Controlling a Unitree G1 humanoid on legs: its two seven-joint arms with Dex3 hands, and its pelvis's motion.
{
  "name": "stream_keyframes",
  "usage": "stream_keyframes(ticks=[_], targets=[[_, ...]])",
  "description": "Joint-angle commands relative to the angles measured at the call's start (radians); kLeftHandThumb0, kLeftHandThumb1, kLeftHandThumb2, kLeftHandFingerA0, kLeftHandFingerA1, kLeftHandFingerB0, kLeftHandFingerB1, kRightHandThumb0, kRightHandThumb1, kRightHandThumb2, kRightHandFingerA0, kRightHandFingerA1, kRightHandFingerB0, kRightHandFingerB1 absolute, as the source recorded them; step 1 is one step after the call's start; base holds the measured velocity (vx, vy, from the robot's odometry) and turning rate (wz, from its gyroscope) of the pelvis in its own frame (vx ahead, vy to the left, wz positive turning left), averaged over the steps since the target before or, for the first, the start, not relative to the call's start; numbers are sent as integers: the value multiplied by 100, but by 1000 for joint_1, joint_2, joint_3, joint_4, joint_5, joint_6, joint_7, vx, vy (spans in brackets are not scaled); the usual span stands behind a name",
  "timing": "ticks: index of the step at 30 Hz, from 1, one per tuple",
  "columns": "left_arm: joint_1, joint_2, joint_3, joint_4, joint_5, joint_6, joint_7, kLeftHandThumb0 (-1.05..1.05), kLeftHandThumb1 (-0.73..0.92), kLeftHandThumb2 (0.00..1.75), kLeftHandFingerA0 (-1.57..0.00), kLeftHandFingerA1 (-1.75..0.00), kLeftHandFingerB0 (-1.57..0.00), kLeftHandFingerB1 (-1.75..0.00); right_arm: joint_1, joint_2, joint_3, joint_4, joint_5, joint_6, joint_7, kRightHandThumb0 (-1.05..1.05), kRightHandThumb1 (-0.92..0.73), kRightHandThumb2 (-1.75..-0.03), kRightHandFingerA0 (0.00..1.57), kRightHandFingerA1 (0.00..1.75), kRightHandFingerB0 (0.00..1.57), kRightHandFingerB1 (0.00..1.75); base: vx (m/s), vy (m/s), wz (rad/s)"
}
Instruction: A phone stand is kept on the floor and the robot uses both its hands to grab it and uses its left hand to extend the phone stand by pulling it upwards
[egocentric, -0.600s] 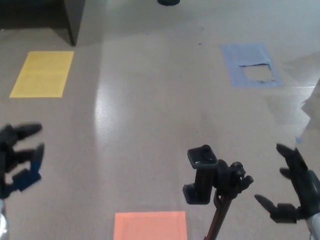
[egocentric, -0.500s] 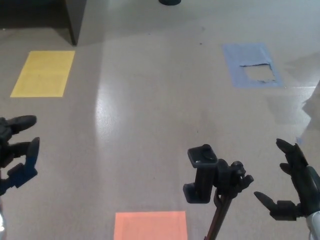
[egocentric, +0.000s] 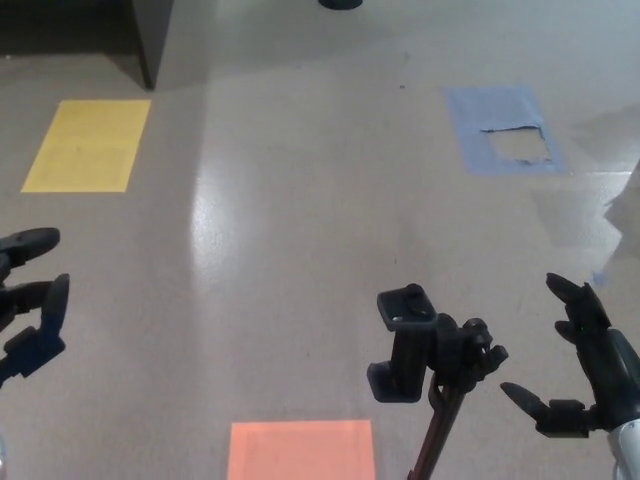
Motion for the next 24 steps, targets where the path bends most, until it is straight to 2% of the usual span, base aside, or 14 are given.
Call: stream_keyframes(ticks=[1, 2, 8, 9, 13, 15, 17, 18, 19, 20, 21, 22, 24], targets=[[31, 7, 7, -16, -7, -29, 11, -68, 51, 109, -62, -81, -46, -70, 22, -25, 1, -14, -11, -4, -4, -40, -40, -68, 33, 60, 21, 51, 0, 0, 0], [32, 7, 6, -18, -7, -27, 10, -70, 63, 84, -59, -80, -49, -70, 24, -26, 2, -19, -11, 0, -1, -42, -40, -67, 33, 60, 22, 52, 0, 0, 0], [50, -1, -4, -64, -19, -12, -8, -71, 63, 82, -59, -81, -49, -70, 54, -49, 5, -77, -17, 43, 29, -47, -39, -66, 32, 59, 22, 51, 0, 0, 0], [57, -2, -11, -91, -18, 3, -14, -70, 63, 84, -57, -80, -49, -70, 65, -54, 10, -101, -24, 64, 39, -30, -29, -87, 20, 58, 15, 55, 0, 0, 0], [109, -40, -54, -259, -42, 103, -38, -74, 66, 78, -53, -79, -43, -66, 107, -82, 22, -161, -48, 70, 47, -29, -26, -85, 21, 59, 16, 56, 0, 0, 0], [121, -63, -81, -326, -58, 138, -49, -79, 64, 81, -50, -78, -43, -68, 128, -93, 25, -201, -54, 82, 59, -30, -26, -86, 20, 58, 14, 56, 0, 0, 0], [147, -94, -109, -410, -62, 176, -46, -81, 64, 78, -57, -81, -45, -67, 174, -98, 14, -277, -37, 100, 80, -30, -27, -86, 18, 57, 14, 55, 0, 0, 0], [157, -106, -133, -451, -67, 194, -57, -87, 52, 103, -53, -79, -42, -68, 197, -102, 11, -324, -37, 116, 91, -30, -25, -86, 18, 57, 14, 55, 0, 0, 0], [164, -115, -157, -484, -73, 207, -72, -87, 52, 103, -53, -79, -42, -68, 217, -107, 8, -364, -40, 131, 100, -30, -25, -86, 18, 57, 14, 55, 0, 0, 0], [165, -118, -192, -507, -57, 207, -89, -87, 75, 74, -49, -79, -42, -68, 235, -112, -1, -398, -25, 128, 112, -31, -25, -85, 17, 57, 13, 55, 0, 0, 0], [162, -122, -212, -528, -53, 214, -94, -86, 59, 115, -55, -80, -34, -65, 250, -116, -4, -435, -23, 147, 126, -31, -26, -86, 16, 57, 12, 55, 0, 0, 0], [155, -130, -242, -550, -47, 226, -100, -99, 79, 64, -51, -81, -43, -66, 270, -119, -11, -475, -17, 161, 137, -32, -24, -85, 17, 57, 12, 54, 0, 0, 0], [146, -136, -277, -586, -47, 264, -109, -103, 76, 64, -49, -81, -43, -65, 290, -119, -22, -514, 0, 170, 150, -32, -23, -84, 17, 57, 12, 54, 0, 0, 0]])
